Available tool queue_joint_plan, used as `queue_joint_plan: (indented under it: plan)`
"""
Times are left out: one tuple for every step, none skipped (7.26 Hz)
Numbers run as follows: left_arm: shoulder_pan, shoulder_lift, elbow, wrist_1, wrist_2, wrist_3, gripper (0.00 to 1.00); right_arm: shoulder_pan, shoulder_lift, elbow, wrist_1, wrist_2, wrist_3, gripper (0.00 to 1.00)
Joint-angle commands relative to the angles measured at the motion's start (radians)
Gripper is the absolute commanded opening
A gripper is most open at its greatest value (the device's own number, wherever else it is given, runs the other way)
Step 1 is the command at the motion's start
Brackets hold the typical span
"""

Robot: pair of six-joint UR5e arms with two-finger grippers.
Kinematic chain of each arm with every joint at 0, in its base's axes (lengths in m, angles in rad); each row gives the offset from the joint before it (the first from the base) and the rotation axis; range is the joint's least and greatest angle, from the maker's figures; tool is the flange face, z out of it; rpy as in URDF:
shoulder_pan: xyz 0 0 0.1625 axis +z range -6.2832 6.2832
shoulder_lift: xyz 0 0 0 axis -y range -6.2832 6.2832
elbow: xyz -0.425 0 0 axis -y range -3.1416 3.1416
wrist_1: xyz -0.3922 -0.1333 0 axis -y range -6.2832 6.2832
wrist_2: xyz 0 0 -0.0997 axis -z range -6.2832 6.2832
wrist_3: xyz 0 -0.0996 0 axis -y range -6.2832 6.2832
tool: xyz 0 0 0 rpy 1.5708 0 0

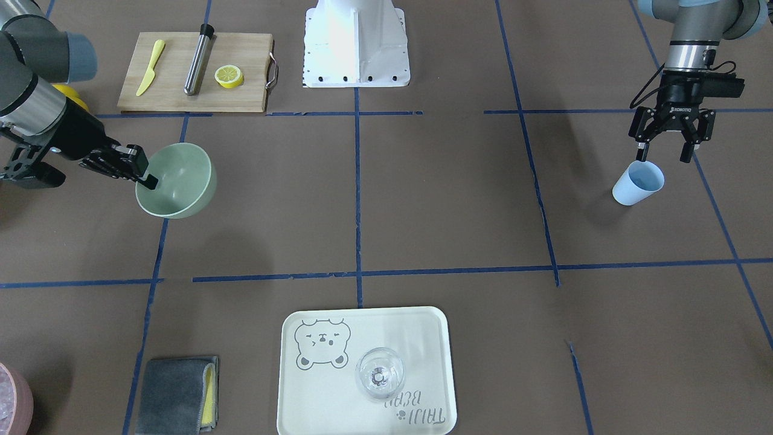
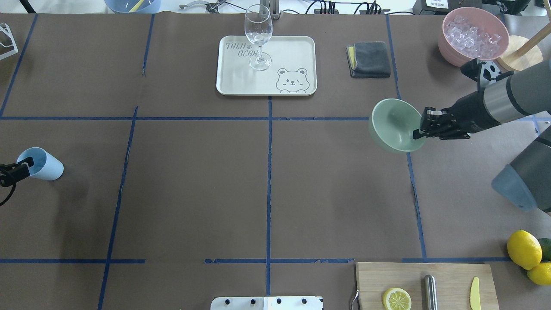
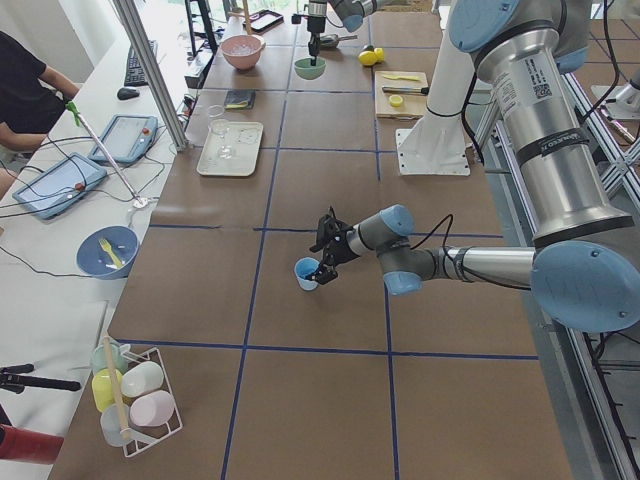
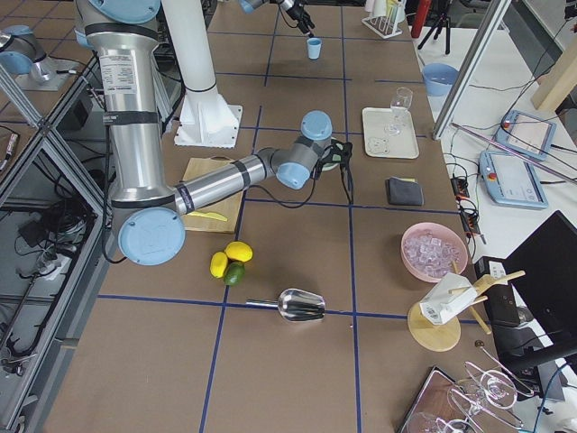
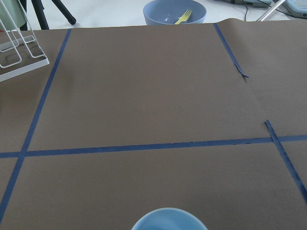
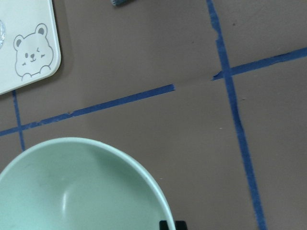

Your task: Pour ice into bowl

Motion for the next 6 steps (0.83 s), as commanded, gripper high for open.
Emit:
queue_joint_plan:
  plan:
    - [0.143, 0.001, 0.032, -0.013, 0.145, -0.105, 1.0, -0.036, 0.135, 0.032, -0.163, -0.01, 0.06, 0.0]
    - [0.186, 0.0, 0.047, -0.012, 0.201, -0.125, 1.0, -0.047, 0.155, 0.032, -0.175, -0.018, 0.062, 0.0]
    - [0.205, -0.009, 0.056, -0.01, 0.238, -0.137, 1.0, -0.064, 0.17, 0.03, -0.175, -0.022, 0.08, 0.0]
    - [0.212, -0.028, 0.098, -0.01, 0.29, -0.139, 1.0, -0.094, 0.187, 0.03, -0.177, -0.048, 0.115, 0.0]
    - [0.212, -0.07, 0.137, -0.009, 0.321, -0.138, 1.0, -0.131, 0.213, 0.029, -0.184, -0.086, 0.146, 0.0]
    - [0.212, -0.118, 0.18, -0.009, 0.366, -0.139, 1.0, -0.154, 0.258, 0.027, -0.23, -0.117, 0.167, 0.0]
